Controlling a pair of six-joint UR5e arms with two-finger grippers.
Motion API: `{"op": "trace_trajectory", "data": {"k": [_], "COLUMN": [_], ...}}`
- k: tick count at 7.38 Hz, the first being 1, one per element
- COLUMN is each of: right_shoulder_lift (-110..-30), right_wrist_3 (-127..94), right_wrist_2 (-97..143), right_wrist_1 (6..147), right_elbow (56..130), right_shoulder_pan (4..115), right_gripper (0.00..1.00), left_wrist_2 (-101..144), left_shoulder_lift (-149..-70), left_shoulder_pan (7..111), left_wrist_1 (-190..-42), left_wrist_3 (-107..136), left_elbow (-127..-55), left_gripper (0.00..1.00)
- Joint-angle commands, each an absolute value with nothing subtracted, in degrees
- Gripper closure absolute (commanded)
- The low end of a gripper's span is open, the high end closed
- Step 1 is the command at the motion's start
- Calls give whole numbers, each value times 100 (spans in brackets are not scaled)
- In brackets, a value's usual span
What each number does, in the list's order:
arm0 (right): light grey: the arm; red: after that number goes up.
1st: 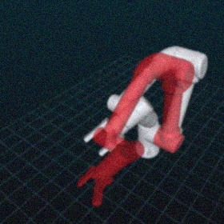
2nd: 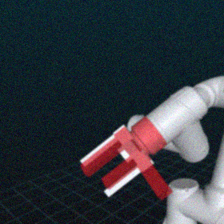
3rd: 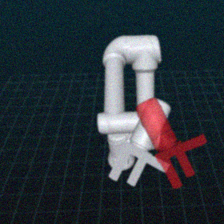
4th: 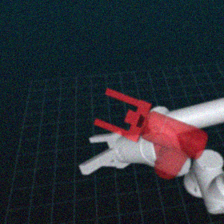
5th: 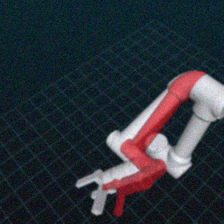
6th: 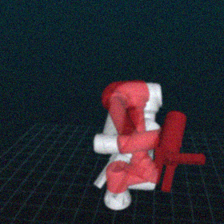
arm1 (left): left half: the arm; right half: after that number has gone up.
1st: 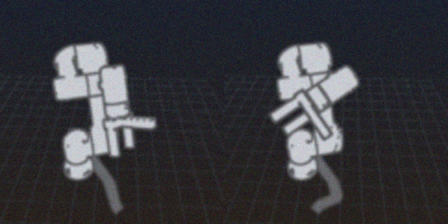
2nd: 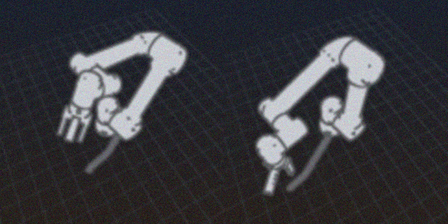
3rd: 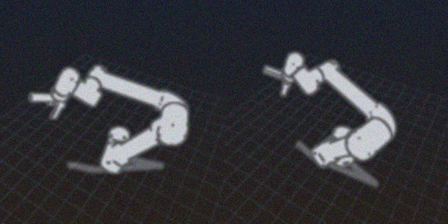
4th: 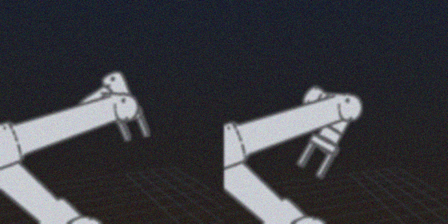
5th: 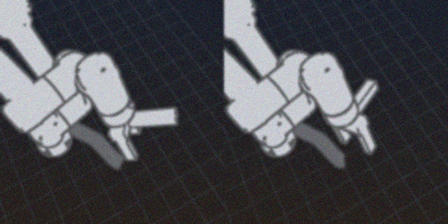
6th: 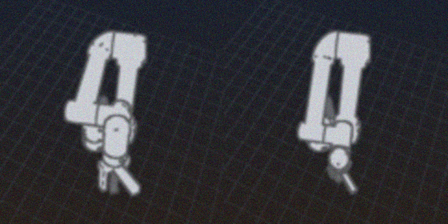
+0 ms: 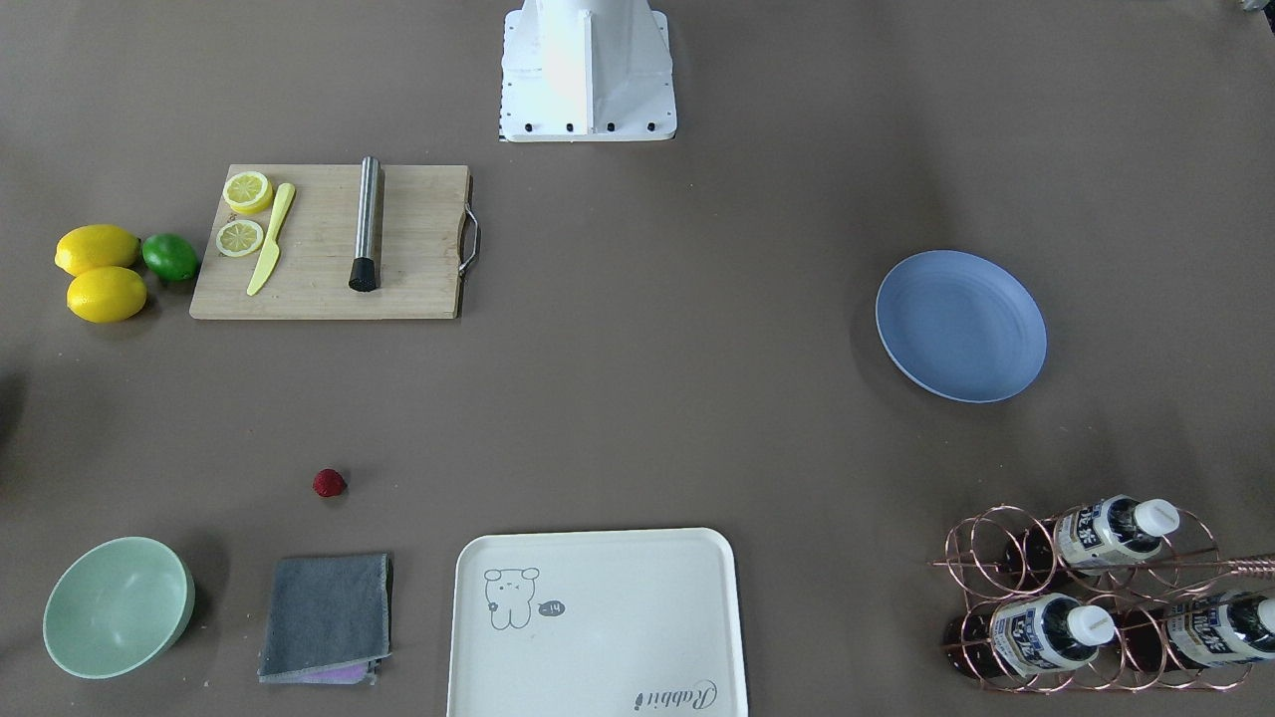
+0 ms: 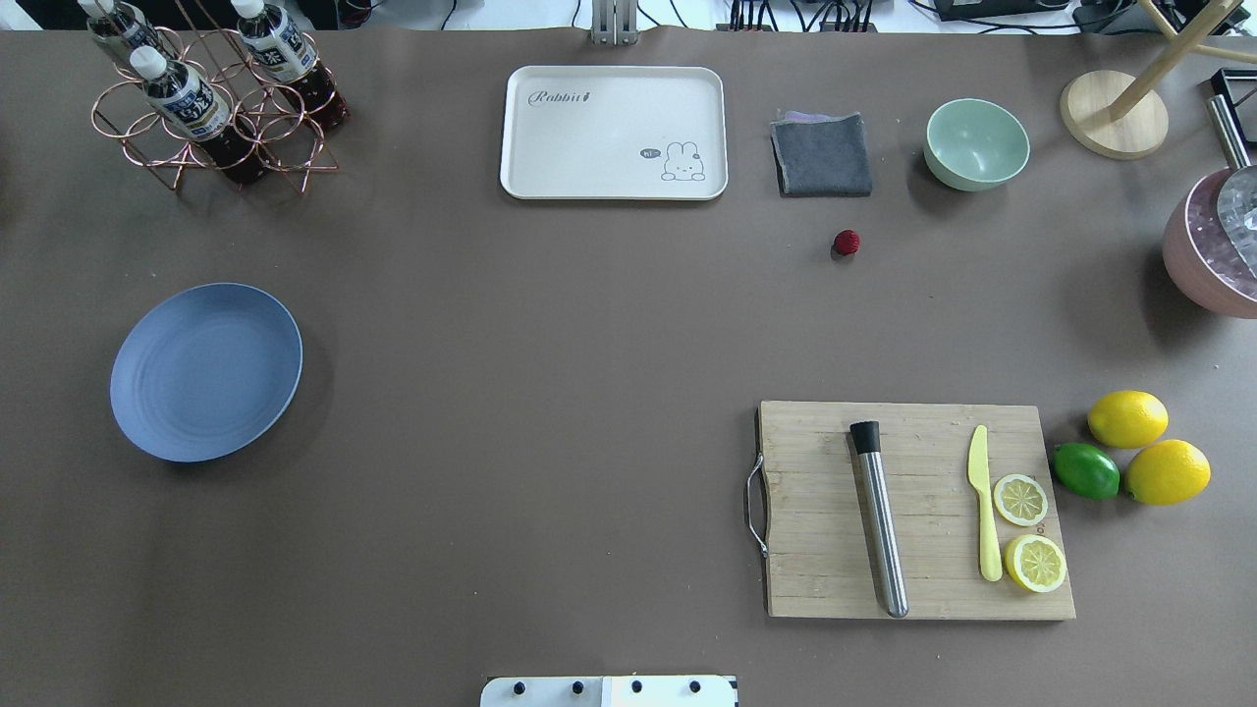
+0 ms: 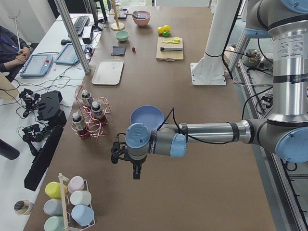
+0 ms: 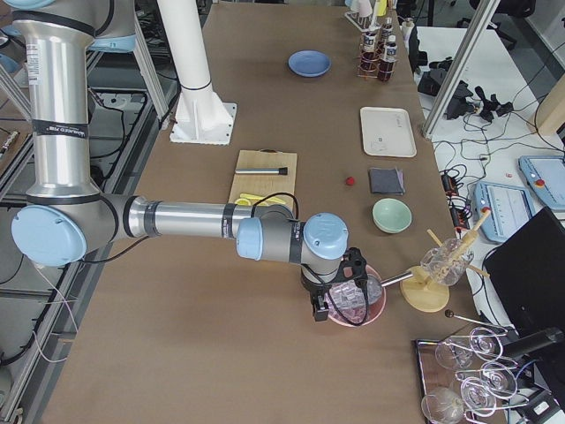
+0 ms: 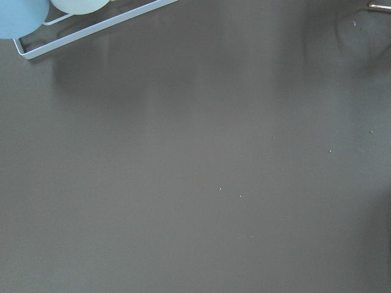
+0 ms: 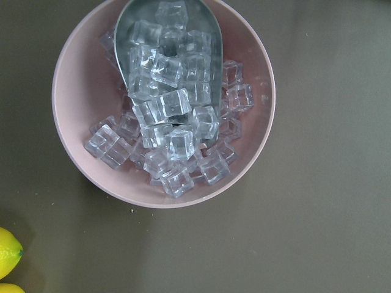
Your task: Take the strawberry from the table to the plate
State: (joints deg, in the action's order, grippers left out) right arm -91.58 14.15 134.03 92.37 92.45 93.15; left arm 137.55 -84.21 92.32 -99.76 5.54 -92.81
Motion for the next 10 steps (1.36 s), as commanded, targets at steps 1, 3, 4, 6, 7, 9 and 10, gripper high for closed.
{"op": "trace_trajectory", "data": {"k": [1,3,4,6,7,9,10], "right_shoulder_lift": [-9158,-9158,-9158,-9158,-9167,-9167,-9167], "right_wrist_3": [1415,1415,1406,1415,1415,1415,1415], "right_wrist_2": [13403,13403,13403,13403,13403,13403,13403], "right_wrist_1": [9237,9237,9237,9237,9229,9229,9229], "right_elbow": [9246,9246,9246,9246,9246,9264,9272], "right_shoulder_pan": [9316,9316,9316,9308,9316,9316,9316], "right_gripper": [0,0,0,0,0,0,0], "left_wrist_2": [13755,13755,13755,13711,13580,13579,13597], "left_shoulder_lift": [-8429,-8429,-8429,-8429,-8333,-8323,-8315], "left_shoulder_pan": [9229,9229,9229,9211,9202,9202,9211], "left_wrist_1": [-9976,-9976,-9976,-9993,-10124,-10125,-10125], "left_wrist_3": [545,545,545,467,309,325,343], "left_elbow": [-9290,-9281,-9290,-9281,-9325,-9290,-9377], "left_gripper": [2,2,2,2,2,2,2]}}
